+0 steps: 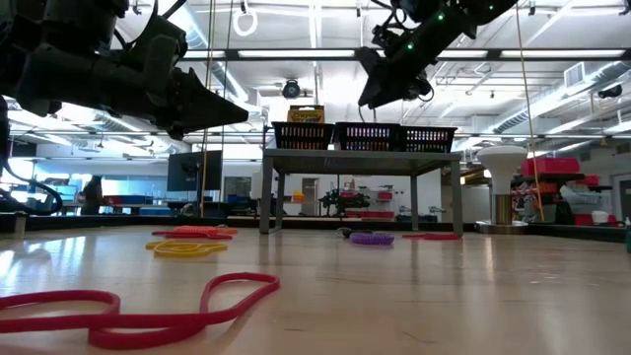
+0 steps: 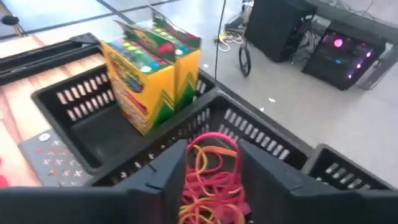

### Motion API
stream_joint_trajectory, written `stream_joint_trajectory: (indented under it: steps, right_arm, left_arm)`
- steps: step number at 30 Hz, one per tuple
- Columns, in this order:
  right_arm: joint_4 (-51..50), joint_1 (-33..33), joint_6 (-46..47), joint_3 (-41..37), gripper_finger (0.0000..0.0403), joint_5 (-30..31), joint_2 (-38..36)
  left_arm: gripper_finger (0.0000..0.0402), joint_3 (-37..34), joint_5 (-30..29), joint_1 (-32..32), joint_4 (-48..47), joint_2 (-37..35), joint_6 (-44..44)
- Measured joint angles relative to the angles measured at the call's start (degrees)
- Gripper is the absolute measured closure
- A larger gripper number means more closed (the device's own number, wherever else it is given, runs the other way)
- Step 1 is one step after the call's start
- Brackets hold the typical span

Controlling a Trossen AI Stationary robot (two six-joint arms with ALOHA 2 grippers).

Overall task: Sort rubber bands into baskets
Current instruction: Put the red rubber band into the middle black basket on the shelf

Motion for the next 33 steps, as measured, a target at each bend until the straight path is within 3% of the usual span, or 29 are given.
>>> stream_joint_trajectory:
  steps: [4, 8, 13, 17, 23, 26, 29, 33]
  right_arm:
    - [-0.86, -0.04, 1.88, -0.22, 0.0296, -0.3, 0.44]
    - [-0.42, -0.65, 5.72, -0.28, 0.0294, -0.22, 0.79]
    - [-0.25, -3.76, 16.49, -0.28, 0.0241, -2.67, 1.13]
    - [-0.79, -8.67, 27.6, 0.8, 0.018, -10.1, 1.14]
    - [-6.0, -14.03, 34.09, 3.48, 0.012, -15.99, 1.1]
    - [-6.73, -14.07, 32.62, 4.19, 0.0109, -18.86, 1.11]
    - [-6.67, -11.5, 24.91, 4.22, 0.0106, -19.49, 1.12]
    - [-6.51, -5.77, 9.09, 4.22, 0.0105, -12.19, 1.12]
  left_arm:
    - [0.0392, 0.01, 0.01, 0.0, -0.02, 0.0, -0.29]
    - [0.0392, 0.02, 0.69, -0.03, 0.07, 0.0, -0.81]
    - [0.0392, 0.02, 1.25, -0.02, 0.31, 0.0, -0.9]
    - [0.0392, 0.02, 1.25, -0.02, 0.35, 0.0, -1.85]
    - [0.0392, 0.02, 1.34, -0.02, 0.35, 0.0, -4.58]
    - [0.0392, 0.02, 1.45, -0.02, 0.34, 0.0, -5.75]
    - [0.0392, 0.02, 1.44, -0.02, 0.34, 0.0, -5.98]
    - [0.0392, 0.02, 1.46, -0.02, 0.35, 0.0, -7.09]
